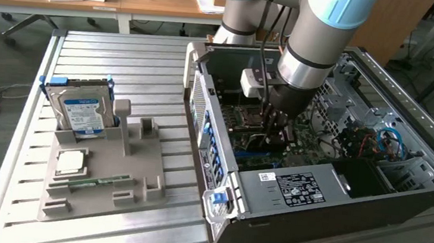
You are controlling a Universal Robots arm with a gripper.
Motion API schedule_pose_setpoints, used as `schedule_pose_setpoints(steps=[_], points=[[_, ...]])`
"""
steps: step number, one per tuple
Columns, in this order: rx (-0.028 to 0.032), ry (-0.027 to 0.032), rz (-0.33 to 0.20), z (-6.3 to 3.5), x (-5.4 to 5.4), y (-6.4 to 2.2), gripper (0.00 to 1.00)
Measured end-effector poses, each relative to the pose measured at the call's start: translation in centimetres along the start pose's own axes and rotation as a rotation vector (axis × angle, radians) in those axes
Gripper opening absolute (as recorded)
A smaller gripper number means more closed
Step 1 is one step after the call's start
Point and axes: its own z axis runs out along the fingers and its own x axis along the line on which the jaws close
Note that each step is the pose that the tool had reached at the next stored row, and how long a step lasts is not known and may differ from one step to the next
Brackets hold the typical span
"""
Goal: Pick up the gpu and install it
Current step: 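Insert the gpu into the slot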
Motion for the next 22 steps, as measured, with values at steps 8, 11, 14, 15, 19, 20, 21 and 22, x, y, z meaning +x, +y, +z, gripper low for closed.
schedule_pose_setpoints(steps=[8,11,14,15,19,20,21,22], points=[[-0.0001,0.0001,0.000,0.00,-0.04,-0.01,0.26],[0.0001,0.0030,0.000,0.01,-0.05,-0.01,0.26],[0.0005,0.0146,0.000,0.00,-0.04,-0.01,0.26],[0.0004,0.0156,0.000,0.00,-0.04,-0.01,0.26],[0.0005,0.0158,0.000,0.00,-0.04,-0.01,0.26],[0.0005,0.0161,0.000,0.00,-0.04,-0.01,0.26],[0.0005,0.0163,0.000,0.01,-0.04,-0.01,0.26],[0.0005,0.0164,0.000,0.00,-0.05,-0.01,0.26]])
